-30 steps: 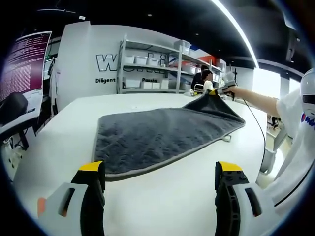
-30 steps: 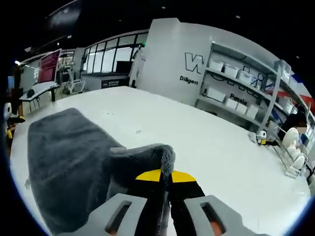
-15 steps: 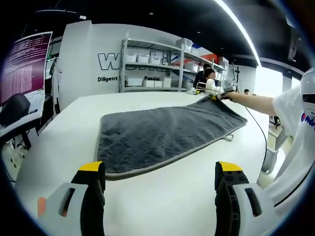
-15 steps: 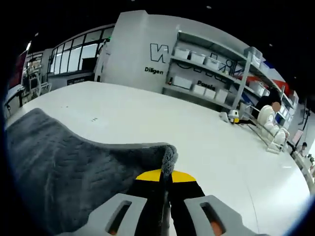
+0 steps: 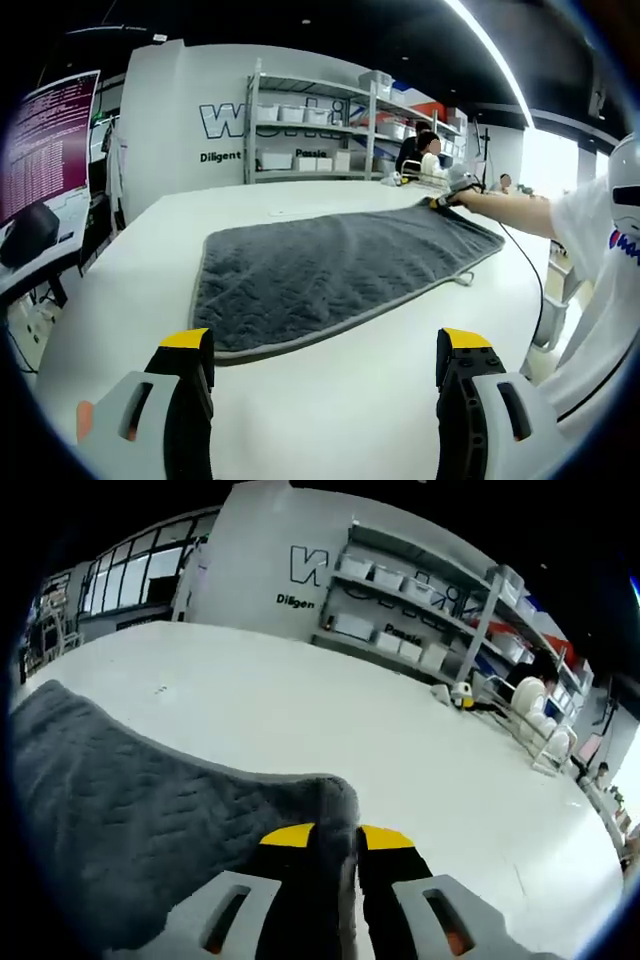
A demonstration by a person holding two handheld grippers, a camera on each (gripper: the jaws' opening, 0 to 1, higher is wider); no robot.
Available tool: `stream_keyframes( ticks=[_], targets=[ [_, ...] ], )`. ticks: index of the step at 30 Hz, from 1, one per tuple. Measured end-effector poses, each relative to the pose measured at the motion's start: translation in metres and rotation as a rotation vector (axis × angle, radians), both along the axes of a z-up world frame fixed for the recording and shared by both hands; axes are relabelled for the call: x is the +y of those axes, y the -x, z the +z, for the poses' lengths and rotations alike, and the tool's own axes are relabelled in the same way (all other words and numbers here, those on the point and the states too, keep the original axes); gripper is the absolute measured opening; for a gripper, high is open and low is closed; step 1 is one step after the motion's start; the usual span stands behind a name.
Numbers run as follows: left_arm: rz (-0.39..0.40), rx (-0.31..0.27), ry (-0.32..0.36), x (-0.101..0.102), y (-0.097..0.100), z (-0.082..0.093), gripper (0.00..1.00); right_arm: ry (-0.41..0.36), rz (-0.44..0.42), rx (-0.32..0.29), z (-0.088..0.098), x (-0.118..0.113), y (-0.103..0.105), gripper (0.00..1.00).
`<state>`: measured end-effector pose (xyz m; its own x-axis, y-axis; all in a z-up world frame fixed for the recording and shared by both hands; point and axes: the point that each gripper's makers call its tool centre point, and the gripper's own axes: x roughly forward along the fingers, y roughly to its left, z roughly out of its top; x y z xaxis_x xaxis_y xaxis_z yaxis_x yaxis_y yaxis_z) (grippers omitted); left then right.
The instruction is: Open the folded towel by lifting each exposed corner and separating the folded layers until the towel lies flat within the target outline without major curled edges
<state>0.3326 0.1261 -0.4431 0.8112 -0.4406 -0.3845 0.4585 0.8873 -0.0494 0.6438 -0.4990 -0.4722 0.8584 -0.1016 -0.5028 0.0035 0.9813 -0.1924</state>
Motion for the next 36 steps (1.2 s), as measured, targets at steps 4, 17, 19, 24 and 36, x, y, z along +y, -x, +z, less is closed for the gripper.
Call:
stream_keyframes(
  ticks=[4, 17, 19, 24, 36],
  targets=[
    [-0.008, -0.002, 0.021, -0.005, -0.001, -0.001, 0.91, -0.053, -0.006, -0.064, 0.016, -0.011, 0.017, 0.36],
    [-0.056, -0.004, 0.036, -0.017, -0.006, -0.004, 0.90, -0.265, 0.186, -0.180, 0.030, 0.088, 0.227, 0.86],
    [-0.079, -0.012, 0.052, -0.022, -0.006, -0.004, 0.90, -0.255, 0.134, -0.230, 0.031, 0.091, 0.253, 0.89],
    [-0.124, -0.018, 0.076, -0.024, -0.005, -0.004, 0.90, -0.284, 0.093, -0.245, 0.028, 0.112, 0.298, 0.99],
    [-0.154, -0.065, 0.094, -0.020, -0.017, 0.005, 0.90, -0.301, -0.003, -0.348, 0.044, 0.130, 0.340, 0.99]
  ],
)
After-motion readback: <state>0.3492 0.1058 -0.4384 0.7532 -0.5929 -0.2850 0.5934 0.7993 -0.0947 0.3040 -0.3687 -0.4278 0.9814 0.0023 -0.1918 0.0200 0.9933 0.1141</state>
